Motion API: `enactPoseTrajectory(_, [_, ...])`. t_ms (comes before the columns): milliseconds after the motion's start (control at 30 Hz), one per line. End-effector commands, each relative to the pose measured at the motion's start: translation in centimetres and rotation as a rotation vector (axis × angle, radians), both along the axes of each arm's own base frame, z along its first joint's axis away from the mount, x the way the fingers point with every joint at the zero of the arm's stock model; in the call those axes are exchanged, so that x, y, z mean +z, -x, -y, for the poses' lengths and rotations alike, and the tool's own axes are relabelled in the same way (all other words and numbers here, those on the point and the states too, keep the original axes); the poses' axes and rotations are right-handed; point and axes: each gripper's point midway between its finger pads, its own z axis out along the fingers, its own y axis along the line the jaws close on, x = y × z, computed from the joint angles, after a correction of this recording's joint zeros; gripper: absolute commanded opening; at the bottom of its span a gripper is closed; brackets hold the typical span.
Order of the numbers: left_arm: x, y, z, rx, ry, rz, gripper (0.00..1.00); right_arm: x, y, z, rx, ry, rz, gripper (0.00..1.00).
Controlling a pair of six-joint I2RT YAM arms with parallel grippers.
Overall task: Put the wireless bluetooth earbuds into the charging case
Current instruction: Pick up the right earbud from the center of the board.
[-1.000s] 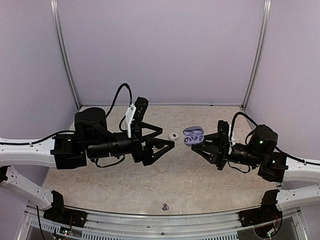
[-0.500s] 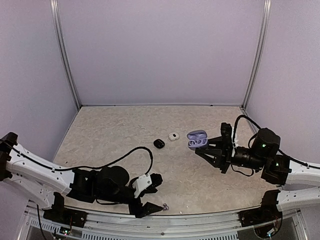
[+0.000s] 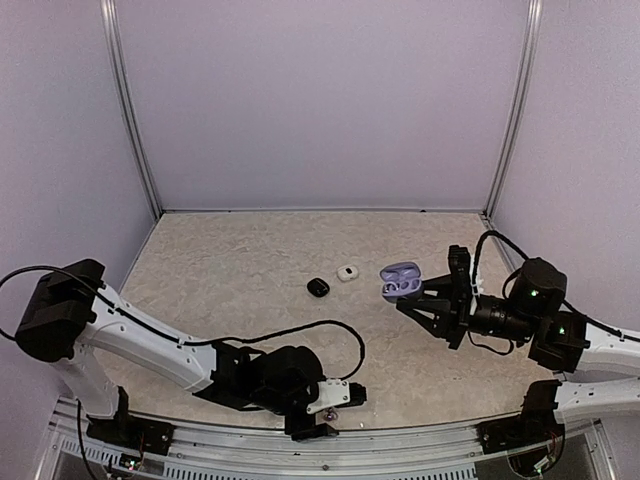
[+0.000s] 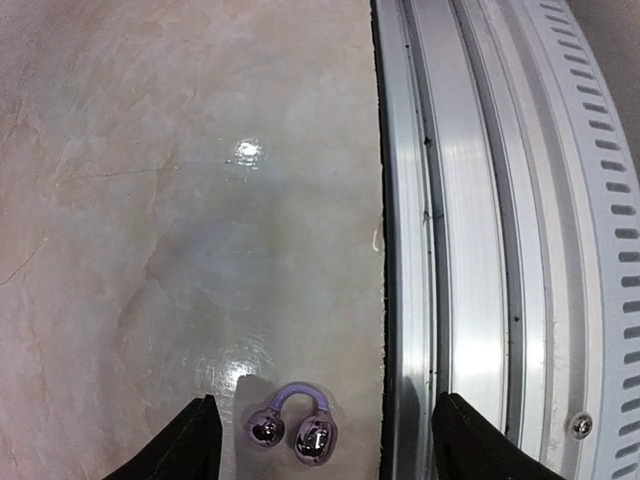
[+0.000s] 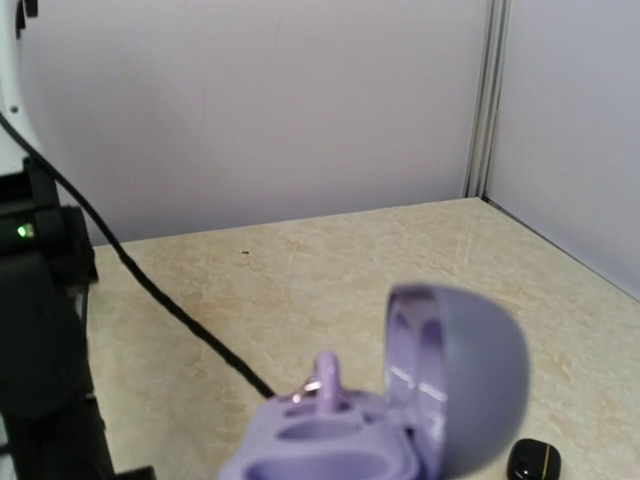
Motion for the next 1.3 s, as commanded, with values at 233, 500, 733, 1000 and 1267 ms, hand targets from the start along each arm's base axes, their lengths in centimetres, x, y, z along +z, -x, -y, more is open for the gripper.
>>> enactPoseTrajectory(233, [-2.8, -0.8, -1.2, -0.125, -0.208, 0.030, 0.57, 0.0, -0.1, 0.8, -0.024, -0.007, -0.001, 0.00])
enactPoseTrajectory(500, [-3.0, -1.4, -1.4, -0.149, -0.254, 0.007, 0.42, 0.0, -0.1, 0.9, -0.029, -0.005, 0.005, 0.00])
enactPoseTrajectory(733, [-3.8, -1.2, -1.6, -0.158, -0.295, -0.029, 0.34, -0.1, -0.2, 0.8, -0.029, -0.001, 0.008, 0.00])
enactPoseTrajectory(1000, [-2.5, -2.2, -2.2, -0.100, -0.269, 0.006, 0.29, 0.1, -0.5, 0.8, -0.040, -0.002, 0.014, 0.00])
enactPoseTrajectory(1267, [3.6, -5.0, -1.0, 0.051, -0.003, 0.020, 0.26, 0.2, -1.5, 0.8, -0.087, -0.004, 0.016, 0.00])
